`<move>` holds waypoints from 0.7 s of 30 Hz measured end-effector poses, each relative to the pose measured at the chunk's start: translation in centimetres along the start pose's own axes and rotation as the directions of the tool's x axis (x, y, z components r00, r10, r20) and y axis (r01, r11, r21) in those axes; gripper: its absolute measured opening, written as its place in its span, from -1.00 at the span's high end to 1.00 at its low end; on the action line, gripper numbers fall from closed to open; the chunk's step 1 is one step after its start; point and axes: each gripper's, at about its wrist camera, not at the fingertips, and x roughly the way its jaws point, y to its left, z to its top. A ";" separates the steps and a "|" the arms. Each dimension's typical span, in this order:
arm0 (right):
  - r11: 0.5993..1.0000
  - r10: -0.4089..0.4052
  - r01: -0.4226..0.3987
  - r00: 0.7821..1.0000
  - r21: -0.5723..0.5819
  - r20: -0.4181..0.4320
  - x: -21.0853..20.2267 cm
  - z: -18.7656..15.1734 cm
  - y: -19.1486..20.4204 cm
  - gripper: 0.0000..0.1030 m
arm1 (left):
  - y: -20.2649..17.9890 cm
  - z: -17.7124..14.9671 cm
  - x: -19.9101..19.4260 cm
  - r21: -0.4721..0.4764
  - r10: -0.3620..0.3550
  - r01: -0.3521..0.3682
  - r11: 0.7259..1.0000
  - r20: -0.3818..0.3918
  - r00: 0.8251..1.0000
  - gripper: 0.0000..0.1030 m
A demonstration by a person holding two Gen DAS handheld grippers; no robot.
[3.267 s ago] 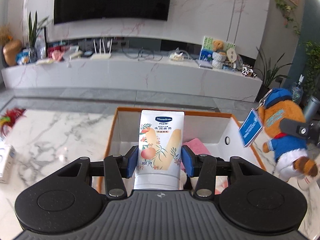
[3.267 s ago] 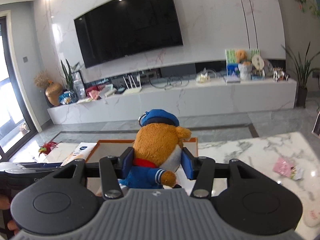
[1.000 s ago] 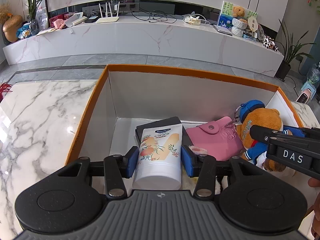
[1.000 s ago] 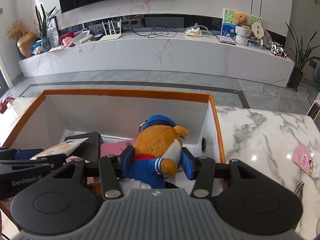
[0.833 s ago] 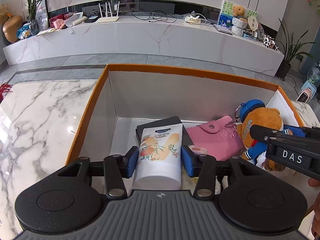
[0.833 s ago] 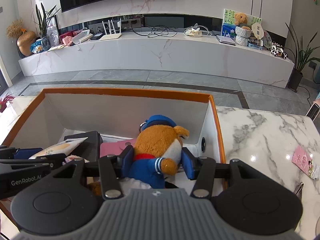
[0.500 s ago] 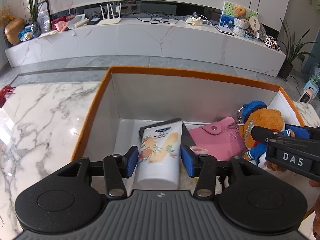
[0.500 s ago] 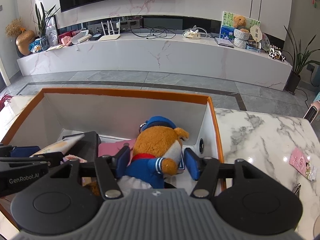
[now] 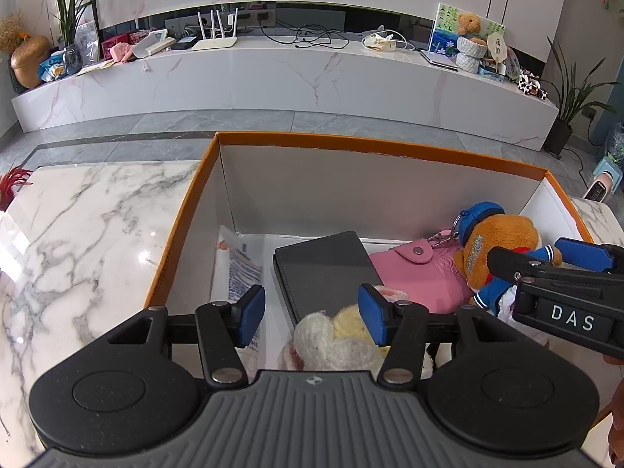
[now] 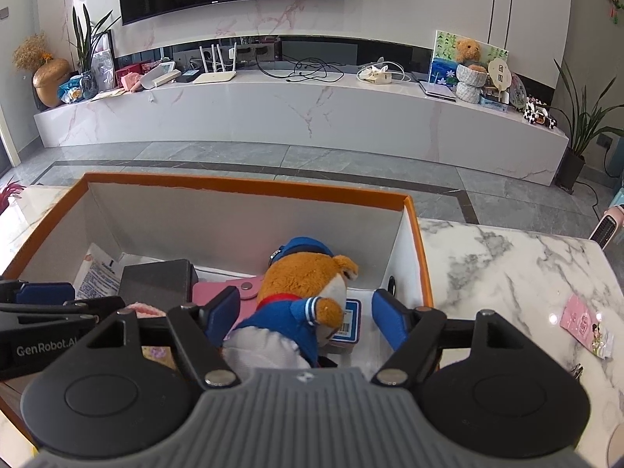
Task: Organize objects
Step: 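Open the left tool to release the tube while the right tool releases the teddy bear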
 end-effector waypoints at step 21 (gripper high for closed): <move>1.000 0.014 -0.014 1.000 -0.018 0.022 -0.7 0.0 0.4 -0.74 | -0.1 0.1 -0.4 -0.002 0.005 -0.005 1.000 0.010 1.000 -0.41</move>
